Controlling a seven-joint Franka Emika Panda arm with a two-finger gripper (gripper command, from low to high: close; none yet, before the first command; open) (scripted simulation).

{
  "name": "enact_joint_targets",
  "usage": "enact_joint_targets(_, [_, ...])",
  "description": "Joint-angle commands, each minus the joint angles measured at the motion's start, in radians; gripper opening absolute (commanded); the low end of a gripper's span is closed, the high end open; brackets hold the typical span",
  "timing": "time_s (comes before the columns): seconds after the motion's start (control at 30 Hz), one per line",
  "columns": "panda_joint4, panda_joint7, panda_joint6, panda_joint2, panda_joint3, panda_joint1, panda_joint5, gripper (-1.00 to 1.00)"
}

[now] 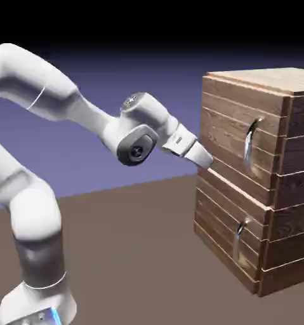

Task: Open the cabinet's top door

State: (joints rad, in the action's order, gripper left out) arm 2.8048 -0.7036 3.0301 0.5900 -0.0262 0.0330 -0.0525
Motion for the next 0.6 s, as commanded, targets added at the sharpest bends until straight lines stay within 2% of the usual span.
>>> enact_joint_targets(0.0, [-0.004, 0.031, -0.006, 0.017, -0.022, 0.017, -0.044, 0.0])
enact_joint_targets(0.57, [-0.078, 0.558, -0.103, 0.298, -0.391, 0.313, -0.783, 0.0])
